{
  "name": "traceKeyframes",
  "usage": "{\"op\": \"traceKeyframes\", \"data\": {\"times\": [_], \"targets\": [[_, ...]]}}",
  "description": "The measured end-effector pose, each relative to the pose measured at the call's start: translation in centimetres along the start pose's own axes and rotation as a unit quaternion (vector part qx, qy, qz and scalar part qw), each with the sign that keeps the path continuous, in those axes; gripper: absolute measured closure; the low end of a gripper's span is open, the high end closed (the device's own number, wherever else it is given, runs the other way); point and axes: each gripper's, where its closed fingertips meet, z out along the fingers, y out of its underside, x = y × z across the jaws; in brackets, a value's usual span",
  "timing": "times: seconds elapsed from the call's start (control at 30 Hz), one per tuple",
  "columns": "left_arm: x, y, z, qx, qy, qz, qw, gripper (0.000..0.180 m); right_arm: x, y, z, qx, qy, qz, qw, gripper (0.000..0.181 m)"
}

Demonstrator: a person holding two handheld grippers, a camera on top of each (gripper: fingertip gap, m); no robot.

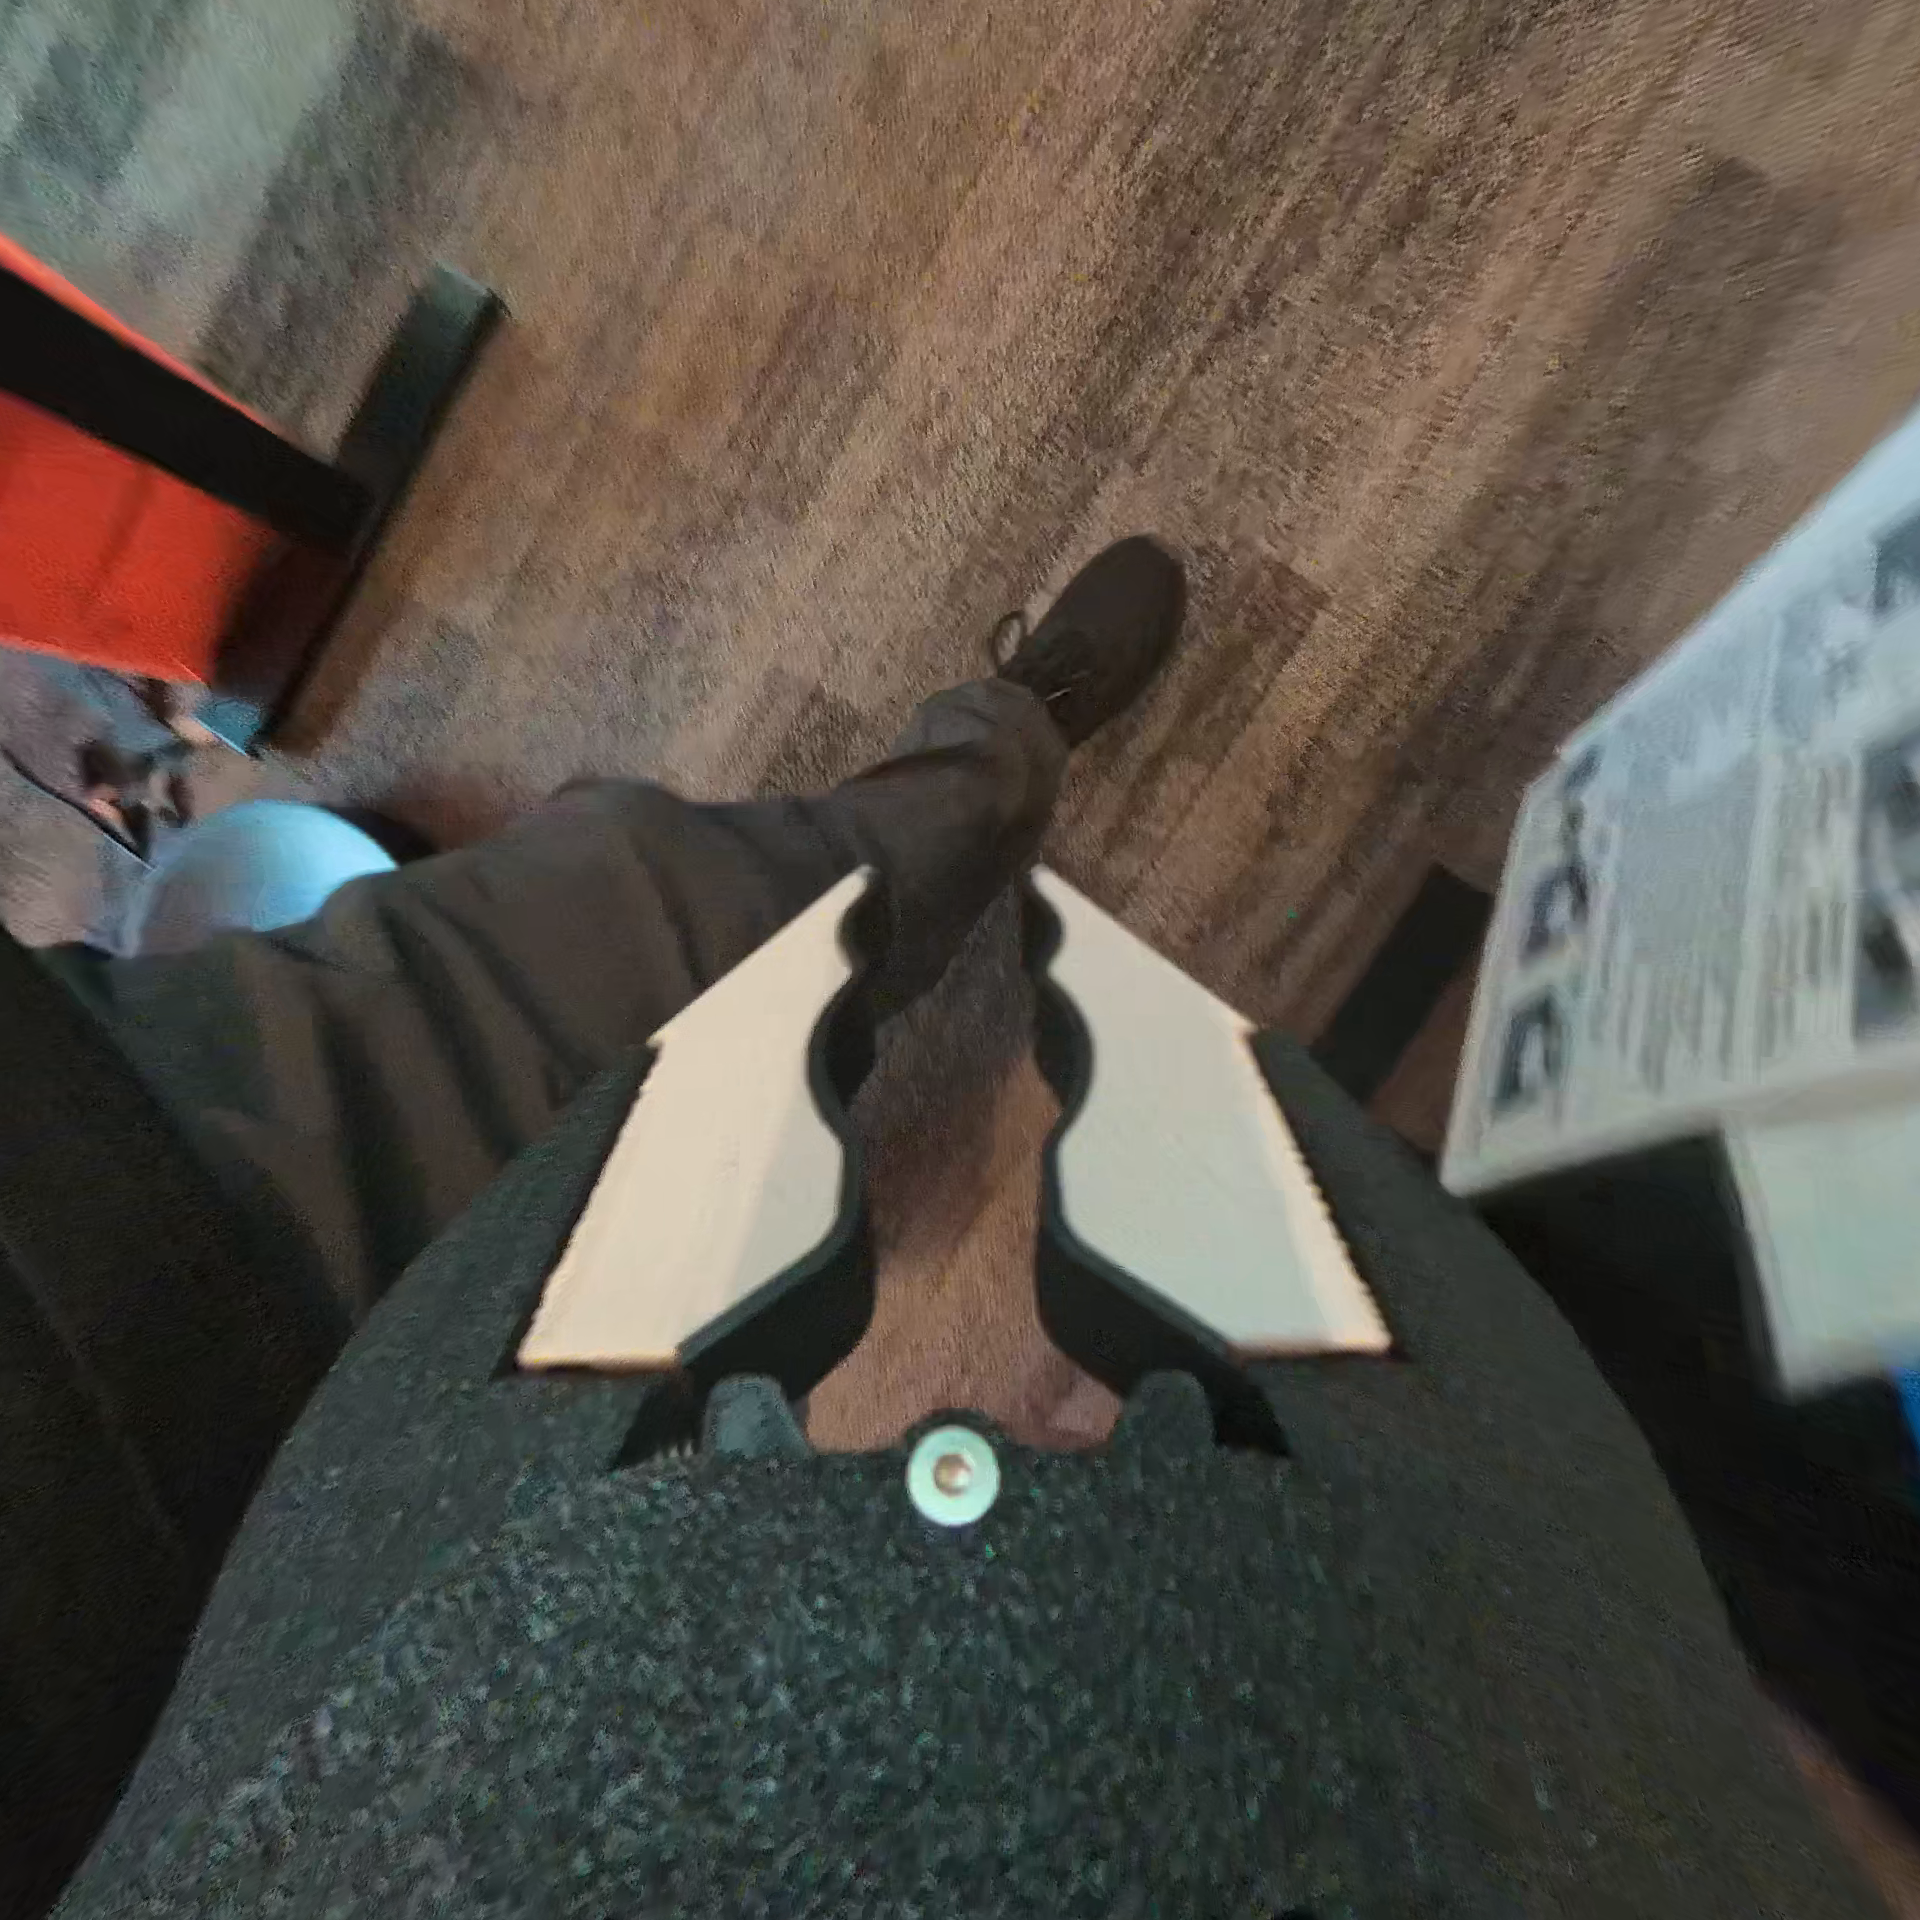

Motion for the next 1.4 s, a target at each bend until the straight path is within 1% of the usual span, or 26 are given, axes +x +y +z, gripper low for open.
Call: {"op": "traceKeyframes", "data": {"times": [0.07, 0.13, 0.17, 0.23, 0.3, 0.4, 0.47, 0.53, 0.63, 0.73, 0.83, 0.87, 0.9, 1.0, 1.07, 1.1, 1.13, 1.17, 1.27, 1.3, 1.33, 1.37, 1.4], "targets": [[-5.5, -1.5, 5.0, -0.034, -0.022, -0.035, 0.999, 0.168, 3.9, -6.3, 5.1, -0.003, -0.025, -0.009, 1.0, 0.181], [-9.9, -2.9, 8.6, -0.085, -0.028, -0.053, 0.995, 0.178, 8.5, -13.0, 9.4, -0.011, -0.028, -0.029, 0.999, 0.181], [-11.9, -4.2, 9.8, -0.106, -0.03, -0.056, 0.992, 0.18, 10.4, -16.6, 11.0, -0.018, -0.04, -0.026, 0.999, 0.181], [-15.6, -8.4, 12.0, -0.121, -0.012, -0.053, 0.991, 0.179, 14.0, -24.2, 13.2, -0.025, -0.067, -0.02, 0.997, 0.173], [-20.8, -13.1, 14.0, -0.13, -0.025, -0.041, 0.99, 0.18, 18.1, -31.8, 14.6, -0.033, -0.067, -0.047, 0.996, 0.173], [-28.4, -21.1, 18.4, -0.098, -0.031, -0.068, 0.992, 0.18, 24.8, -43.7, 16.7, -0.016, -0.05, -0.115, 0.992, 0.176], [-32.6, -25.7, 23.0, -0.079, -0.02, -0.075, 0.994, 0.18, 29.6, -50.9, 18.8, -0.003, -0.034, -0.141, 0.989, 0.176], [-36.8, -29.6, 28.3, -0.07, -0.012, -0.059, 0.996, 0.18, 34.6, -56.8, 21.3, 0.007, -0.017, -0.134, 0.991, 0.175], [-42.2, -36.4, 36.5, -0.049, 0.024, -0.029, 0.998, 0.18, 41.6, -61.8, 24.8, 0.0, 0.009, -0.07, 0.998, 0.174], [-47.0, -44.3, 45.0, -0.025, 0.086, 0.026, 0.996, 0.18, 47.1, -64.1, 27.1, -0.024, 0.036, 0.002, 0.999, 0.172], [-51.2, -52.6, 52.3, -0.036, 0.15, 0.128, 0.98, 0.176, 51.8, -66.8, 27.3, -0.032, 0.064, 0.087, 0.994, 0.162], [-52.4, -56.0, 54.2, -0.036, 0.167, 0.163, 0.972, 0.173, 53.3, -68.2, 26.9, -0.027, 0.071, 0.105, 0.992, 0.161], [-53.4, -59.6, 55.7, -0.03, 0.18, 0.196, 0.963, 0.171, 54.8, -69.6, 26.4, -0.02, 0.083, 0.116, 0.99, 0.155], [-55.4, -70.6, 61.0, 0.012, 0.206, 0.291, 0.934, 0.152, 60.6, -74.5, 26.1, 0.022, 0.115, 0.152, 0.981, 0.136], [-55.5, -76.3, 65.9, 0.018, 0.223, 0.346, 0.911, 0.129, 64.8, -77.0, 27.6, 0.039, 0.111, 0.18, 0.977, 0.127], [-55.0, -78.7, 68.5, 0.015, 0.236, 0.366, 0.9, 0.121, 66.9, -78.2, 28.6, 0.048, 0.105, 0.187, 0.975, 0.127], [-54.2, -81.0, 71.2, 0.014, 0.248, 0.38, 0.891, 0.123, 69.0, -79.3, 29.7, 0.058, 0.1, 0.188, 0.975, 0.133], [-53.3, -83.4, 73.9, 0.014, 0.253, 0.386, 0.887, 0.124, 71.5, -80.5, 30.6, 0.066, 0.097, 0.183, 0.976, 0.143], [-49.5, -90.2, 80.8, -0.016, 0.27, 0.362, 0.892, 0.127, 80.1, -84.1, 31.8, 0.093, 0.09, 0.161, 0.978, 0.17], [-48.1, -92.6, 82.3, -0.028, 0.279, 0.355, 0.892, 0.139, 83.4, -85.0, 31.6, 0.094, 0.094, 0.153, 0.979, 0.181], [-46.6, -95.3, 83.7, -0.034, 0.288, 0.354, 0.889, 0.163, 86.6, -85.7, 31.1, 0.096, 0.097, 0.156, 0.978, 0.181], [-45.2, -98.3, 85.0, -0.035, 0.3, 0.359, 0.883, 0.18, 89.8, -86.4, 30.3, 0.097, 0.092, 0.17, 0.976, 0.181], [-43.8, -101.5, 86.3, -0.036, 0.311, 0.364, 0.877, 0.18, 92.8, -87.1, 29.5, 0.099, 0.081, 0.188, 0.974, 0.179]]}}
